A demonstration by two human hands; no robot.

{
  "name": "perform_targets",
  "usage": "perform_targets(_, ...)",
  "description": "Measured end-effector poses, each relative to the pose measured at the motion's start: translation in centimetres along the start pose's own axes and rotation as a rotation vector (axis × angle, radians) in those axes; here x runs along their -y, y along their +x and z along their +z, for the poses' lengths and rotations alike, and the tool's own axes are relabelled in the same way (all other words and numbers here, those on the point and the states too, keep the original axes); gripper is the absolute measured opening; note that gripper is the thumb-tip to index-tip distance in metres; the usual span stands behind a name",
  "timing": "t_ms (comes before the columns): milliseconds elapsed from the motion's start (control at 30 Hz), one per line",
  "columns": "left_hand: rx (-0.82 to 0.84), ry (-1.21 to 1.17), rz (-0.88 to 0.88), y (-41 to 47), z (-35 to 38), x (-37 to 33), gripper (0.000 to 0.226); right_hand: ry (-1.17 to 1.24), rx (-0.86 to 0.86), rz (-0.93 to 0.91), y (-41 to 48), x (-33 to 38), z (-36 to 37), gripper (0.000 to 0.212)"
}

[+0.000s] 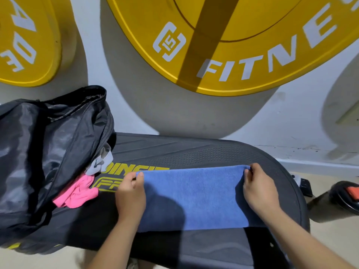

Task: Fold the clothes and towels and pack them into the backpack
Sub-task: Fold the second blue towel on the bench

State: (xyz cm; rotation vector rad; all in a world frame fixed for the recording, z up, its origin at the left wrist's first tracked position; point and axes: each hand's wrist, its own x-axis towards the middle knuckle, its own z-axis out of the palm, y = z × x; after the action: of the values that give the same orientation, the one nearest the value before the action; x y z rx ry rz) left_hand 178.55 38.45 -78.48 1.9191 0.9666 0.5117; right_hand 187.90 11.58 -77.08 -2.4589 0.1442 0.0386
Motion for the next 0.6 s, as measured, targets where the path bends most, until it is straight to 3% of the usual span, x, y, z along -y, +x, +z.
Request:
perform_targets(133, -0.051, 0.306, 0.122, 0.2, 0.8, 0.7, 0.024, -0.182, -0.107, -0.079, -0.2, -1.0, 2.0, 0.02)
perform_targets(300, -0.04, 0.488, 0.196, 0.8, 1.0, 1.1, 0.03, -0.233, -0.128, -0.085, -0.2, -1.3, 2.5, 0.024)
perform_targets(467, 0.042, 0.668, 0.207, 1.5, 0.6, 1.2, 0.031, -0.245, -0.185, -0.087, -0.2, -1.4, 2.8, 0.024)
perform_targets(600, 0.107, 0.676, 0.133, 2.2, 0.5, 0.8, 0.027, -0.203, -0.219, -0.089, 0.0, -1.5, 3.0, 0.02)
